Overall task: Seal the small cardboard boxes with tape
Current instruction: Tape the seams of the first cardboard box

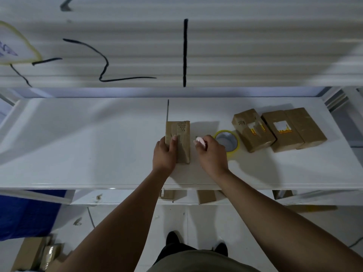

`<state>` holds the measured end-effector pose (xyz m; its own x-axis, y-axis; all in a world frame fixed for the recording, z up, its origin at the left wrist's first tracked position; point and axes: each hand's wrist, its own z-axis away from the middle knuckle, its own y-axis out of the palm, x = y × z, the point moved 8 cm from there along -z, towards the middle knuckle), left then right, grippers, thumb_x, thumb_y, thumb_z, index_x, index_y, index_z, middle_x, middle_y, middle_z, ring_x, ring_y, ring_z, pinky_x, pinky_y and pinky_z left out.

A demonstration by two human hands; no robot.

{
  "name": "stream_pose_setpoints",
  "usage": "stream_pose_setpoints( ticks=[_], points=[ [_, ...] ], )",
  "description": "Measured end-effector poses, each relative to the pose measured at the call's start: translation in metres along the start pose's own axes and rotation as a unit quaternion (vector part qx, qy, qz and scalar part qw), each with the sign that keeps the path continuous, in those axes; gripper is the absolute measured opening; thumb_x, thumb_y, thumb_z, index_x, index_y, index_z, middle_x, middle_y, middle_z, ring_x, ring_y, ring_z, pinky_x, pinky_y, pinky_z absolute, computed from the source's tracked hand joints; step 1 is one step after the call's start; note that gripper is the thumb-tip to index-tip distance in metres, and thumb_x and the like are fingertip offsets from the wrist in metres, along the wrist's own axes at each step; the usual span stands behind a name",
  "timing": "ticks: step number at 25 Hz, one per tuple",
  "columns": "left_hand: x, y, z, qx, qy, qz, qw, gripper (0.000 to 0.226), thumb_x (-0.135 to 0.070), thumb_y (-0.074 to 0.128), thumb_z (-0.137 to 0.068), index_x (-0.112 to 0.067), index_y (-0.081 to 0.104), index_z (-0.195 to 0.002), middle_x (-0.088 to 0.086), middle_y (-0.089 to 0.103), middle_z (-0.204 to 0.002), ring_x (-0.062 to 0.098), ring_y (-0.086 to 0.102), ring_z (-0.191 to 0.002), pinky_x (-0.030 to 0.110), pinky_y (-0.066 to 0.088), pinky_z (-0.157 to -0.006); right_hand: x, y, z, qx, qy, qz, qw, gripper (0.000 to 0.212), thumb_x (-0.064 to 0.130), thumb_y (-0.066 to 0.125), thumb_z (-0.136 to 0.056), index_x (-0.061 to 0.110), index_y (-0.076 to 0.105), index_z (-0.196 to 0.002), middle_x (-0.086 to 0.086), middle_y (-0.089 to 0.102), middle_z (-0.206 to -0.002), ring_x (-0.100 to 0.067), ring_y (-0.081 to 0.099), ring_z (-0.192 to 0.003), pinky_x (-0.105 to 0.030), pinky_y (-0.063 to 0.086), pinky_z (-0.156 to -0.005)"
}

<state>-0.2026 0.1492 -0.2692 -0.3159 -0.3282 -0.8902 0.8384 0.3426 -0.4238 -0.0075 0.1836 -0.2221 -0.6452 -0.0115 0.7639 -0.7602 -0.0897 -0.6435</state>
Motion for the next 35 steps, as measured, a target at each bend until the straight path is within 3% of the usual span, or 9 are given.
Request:
stream_pose_setpoints(
  ticks=[4,10,14,17,21,26,29,31,35],
  points=[
    [-0.003,0.001,-0.002,0.001,-0.004,0.016,1.000,0.056,-0.061,0.041,-0.107,-0.016,0.068,-0.125,0.005,0.074,-0.113,0.024,0.072,-0.103,0.050,0.064,-0.089,-0.031,0.022,0.018,0.077,0.007,0.110,0.991,0.025,0.029,0.061,-0.098,0.012,0.056,-0.080,-0.017,0.069,-0.081,-0.045,0.064,-0.087,-0.037,0.038,-0.063],
    [0.000,-0.001,0.001,0.028,-0.013,0.054,0.998,0.044,-0.058,0.044,-0.107,-0.023,0.069,-0.118,-0.001,0.076,-0.107,0.015,0.074,-0.098,0.035,0.061,-0.080,-0.039,0.015,0.022,0.096,0.004,0.211,0.973,0.033,0.051,0.056,-0.100,0.018,0.056,-0.105,-0.012,0.072,-0.103,-0.040,0.067,-0.101,-0.041,0.052,-0.075],
    [0.000,-0.004,0.007,0.055,-0.007,0.046,0.997,0.041,-0.059,0.044,-0.107,-0.027,0.067,-0.119,-0.002,0.076,-0.110,0.019,0.074,-0.103,0.037,0.062,-0.085,-0.028,0.006,0.014,0.080,-0.030,0.254,0.964,0.043,0.058,0.054,-0.100,0.016,0.048,-0.110,-0.009,0.073,-0.101,-0.037,0.070,-0.097,-0.039,0.049,-0.067],
    [0.004,-0.012,0.013,0.041,-0.011,-0.050,0.998,0.063,-0.071,0.037,-0.102,-0.022,0.062,-0.134,0.007,0.070,-0.123,0.031,0.068,-0.114,0.057,0.057,-0.099,-0.024,-0.002,0.012,0.055,-0.039,0.209,0.976,0.039,0.054,0.056,-0.100,0.019,0.047,-0.114,-0.004,0.065,-0.086,-0.035,0.069,-0.085,-0.038,0.051,-0.064],
    [0.002,-0.033,0.014,0.046,-0.006,-0.138,0.989,0.069,-0.074,0.031,-0.101,-0.022,0.059,-0.136,0.009,0.067,-0.123,0.032,0.067,-0.110,0.058,0.056,-0.097,-0.033,-0.007,0.000,0.054,0.020,0.160,0.985,0.023,0.046,0.056,-0.102,0.025,0.046,-0.103,0.005,0.058,-0.079,-0.032,0.066,-0.080,-0.032,0.037,-0.060],
    [0.004,-0.068,0.011,0.069,-0.003,-0.037,0.997,0.048,-0.053,0.044,-0.109,-0.016,0.064,-0.131,0.007,0.074,-0.115,0.028,0.073,-0.105,0.037,0.064,-0.076,-0.027,-0.019,-0.002,0.040,0.050,0.129,0.990,0.028,0.044,0.064,-0.100,0.019,0.052,-0.096,-0.006,0.066,-0.083,-0.035,0.067,-0.080,-0.038,0.050,-0.066],
    [-0.008,-0.074,0.024,0.060,-0.012,0.060,0.996,0.034,-0.048,0.047,-0.110,-0.022,0.067,-0.115,-0.007,0.079,-0.095,0.013,0.077,-0.089,0.027,0.063,-0.066,0.004,-0.010,0.012,0.060,0.035,-0.076,0.995,0.026,0.046,0.071,-0.096,0.021,0.064,-0.099,-0.003,0.070,-0.085,-0.029,0.071,-0.078,-0.040,0.059,-0.065],
    [-0.018,-0.072,0.031,0.058,-0.009,0.113,0.992,0.030,-0.048,0.045,-0.111,-0.026,0.067,-0.110,-0.014,0.078,-0.090,0.007,0.077,-0.085,0.019,0.060,-0.065,0.030,0.009,0.025,0.126,0.048,-0.227,0.964,0.019,0.040,0.071,-0.098,0.028,0.069,-0.113,0.001,0.072,-0.103,-0.021,0.073,-0.097,-0.037,0.062,-0.076],
    [-0.036,-0.074,0.041,0.040,0.014,0.172,0.984,0.031,-0.047,0.043,-0.112,-0.029,0.068,-0.115,-0.003,0.078,-0.100,0.011,0.077,-0.093,0.023,0.062,-0.071,0.065,0.016,0.038,0.111,0.028,-0.315,0.942,0.023,0.021,0.072,-0.099,0.022,0.070,-0.122,-0.004,0.073,-0.106,-0.021,0.074,-0.106,-0.046,0.063,-0.093]
  ],
)
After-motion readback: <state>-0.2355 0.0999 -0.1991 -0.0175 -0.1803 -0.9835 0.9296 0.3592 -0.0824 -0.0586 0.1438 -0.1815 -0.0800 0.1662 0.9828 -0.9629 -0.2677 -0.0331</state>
